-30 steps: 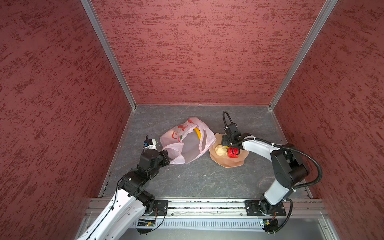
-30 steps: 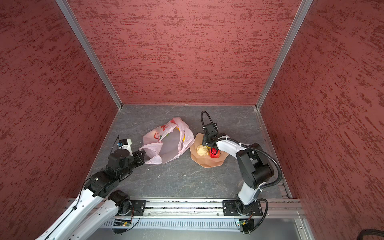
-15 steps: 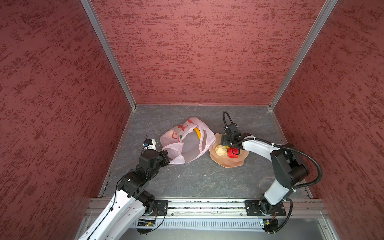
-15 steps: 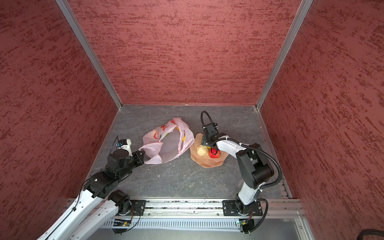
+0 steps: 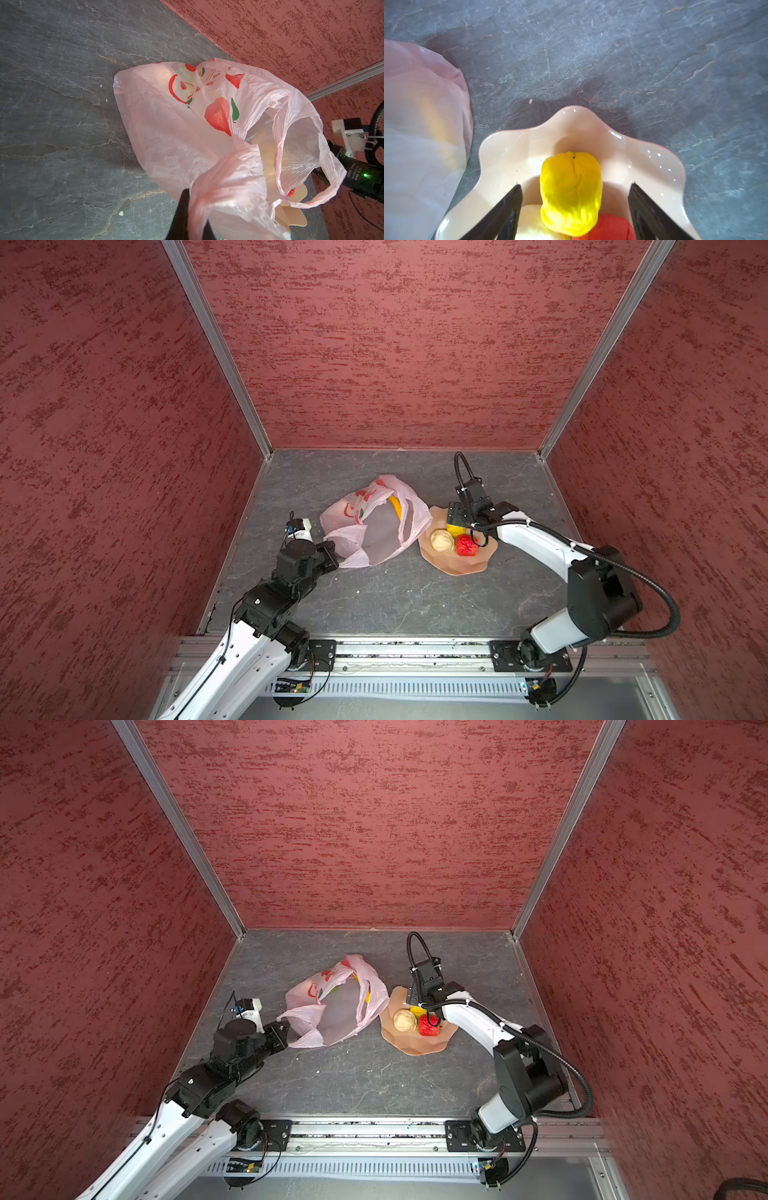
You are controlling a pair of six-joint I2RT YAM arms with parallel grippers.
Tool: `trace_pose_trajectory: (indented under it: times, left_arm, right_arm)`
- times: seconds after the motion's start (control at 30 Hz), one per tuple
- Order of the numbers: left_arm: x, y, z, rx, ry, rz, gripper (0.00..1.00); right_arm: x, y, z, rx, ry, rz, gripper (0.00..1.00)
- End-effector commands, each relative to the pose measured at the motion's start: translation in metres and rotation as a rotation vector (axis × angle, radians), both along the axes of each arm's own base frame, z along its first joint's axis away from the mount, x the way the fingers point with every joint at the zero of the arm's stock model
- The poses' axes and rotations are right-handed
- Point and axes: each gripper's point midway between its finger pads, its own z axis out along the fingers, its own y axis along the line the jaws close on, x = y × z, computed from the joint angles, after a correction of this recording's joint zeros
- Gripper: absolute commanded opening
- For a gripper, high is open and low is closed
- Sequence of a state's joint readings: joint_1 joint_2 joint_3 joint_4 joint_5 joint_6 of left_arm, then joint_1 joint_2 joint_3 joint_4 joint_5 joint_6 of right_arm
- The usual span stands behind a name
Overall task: Take the fake fruits out of the plastic bag
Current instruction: 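Raise the right gripper and move it back over the bag opening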
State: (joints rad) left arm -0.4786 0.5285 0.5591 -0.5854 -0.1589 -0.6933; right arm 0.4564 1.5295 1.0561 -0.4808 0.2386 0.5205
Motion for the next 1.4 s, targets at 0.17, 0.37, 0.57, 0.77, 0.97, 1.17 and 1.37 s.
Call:
trace_pose_trajectory:
  times: [0.17, 0.37, 0.57, 0.77, 0.97, 1.17, 1.37]
  left_arm:
    - [-0.004, 0.005, 0.0, 0.047, 0.021, -0.005, 0.07]
    - [-0.003, 0.005, 0.004, 0.032, 0.0, 0.002, 0.07]
    - [-0.003, 0.005, 0.012, 0.026, -0.025, 0.0, 0.08]
    - [-0.006, 0.006, 0.014, 0.02, -0.035, -0.003, 0.07]
    - [-0.011, 0.01, 0.01, 0.009, -0.044, 0.006, 0.07]
    - [-0.016, 0.013, 0.005, -0.005, -0.045, 0.019, 0.08]
    - [-0.017, 0.015, 0.001, 0.0, -0.044, 0.024, 0.07]
  right_arm:
    - [-0.013, 0.058, 0.131, 0.0, -0.299, 0.345, 0.77]
    - [-0.03, 0.12, 0.19, 0.015, -0.432, 0.635, 0.77]
    - [-0.02, 0.16, 0.155, -0.08, -0.338, 0.762, 0.8]
    - [-0.005, 0.177, 0.128, -0.144, -0.289, 0.8, 0.82]
    - [0.017, 0.181, 0.106, -0.233, -0.257, 0.779, 0.84]
    - [0.044, 0.193, 0.083, -0.292, -0.238, 0.758, 0.84]
    - [0.071, 0.204, 0.063, -0.363, -0.223, 0.749, 0.85]
